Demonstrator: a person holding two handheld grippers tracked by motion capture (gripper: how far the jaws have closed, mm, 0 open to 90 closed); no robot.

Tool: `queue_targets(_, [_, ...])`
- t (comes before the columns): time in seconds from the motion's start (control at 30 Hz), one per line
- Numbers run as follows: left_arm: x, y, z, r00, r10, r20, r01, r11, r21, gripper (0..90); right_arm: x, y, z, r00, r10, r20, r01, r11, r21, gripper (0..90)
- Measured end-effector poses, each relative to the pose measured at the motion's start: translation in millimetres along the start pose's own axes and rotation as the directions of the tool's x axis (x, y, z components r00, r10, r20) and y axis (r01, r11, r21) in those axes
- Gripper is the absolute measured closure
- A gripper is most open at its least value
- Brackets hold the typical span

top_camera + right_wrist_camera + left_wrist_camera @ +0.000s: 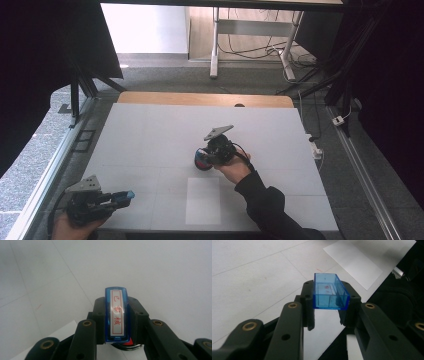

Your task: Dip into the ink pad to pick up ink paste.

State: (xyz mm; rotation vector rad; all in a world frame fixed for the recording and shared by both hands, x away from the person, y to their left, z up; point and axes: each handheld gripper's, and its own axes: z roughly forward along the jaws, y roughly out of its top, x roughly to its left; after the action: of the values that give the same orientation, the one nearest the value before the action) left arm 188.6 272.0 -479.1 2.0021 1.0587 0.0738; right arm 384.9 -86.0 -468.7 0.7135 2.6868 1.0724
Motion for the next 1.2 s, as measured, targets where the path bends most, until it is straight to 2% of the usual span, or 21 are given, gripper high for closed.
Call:
queue_targets(0.47, [1.9, 0.0, 0.0, 0.9998, -0.014, 0.015, 0.014, 0.9999, -0.002, 68.8, 15.5, 1.0, -29.3, 0.9973, -0.028, -0.069, 0.022, 0.997, -0.076, 71.1])
queue_targets(0.63, [2.1, 0.2, 0.2, 0.9998, -0.014, 0.017, 0.014, 0.9999, 0.001, 68.8, 21.6, 0.9, -37.5, 0.9950, -0.055, -0.083, 0.047, 0.995, -0.087, 71.0])
queue_targets(0.83, [1.5, 0.2, 0.3, 0.9998, -0.012, 0.014, 0.012, 0.9999, 0.001, 68.7, 27.3, -0.1, -45.1, 0.9925, -0.066, -0.103, 0.055, 0.993, -0.103, 71.0])
queue_targets(0.97, [0.2, 0.2, 0.4, 0.9999, 0.002, 0.014, -0.002, 1.0000, 0.004, 68.7, 29.4, -0.9, -50.3, 0.9898, -0.062, -0.128, 0.048, 0.993, -0.109, 71.1])
queue_targets(1.2, [0.2, 0.2, 0.4, 0.9999, 0.001, 0.015, -0.001, 1.0000, 0.004, 68.7, 35.2, -3.4, -60.0, 0.9858, -0.068, -0.153, 0.049, 0.991, -0.128, 71.0])
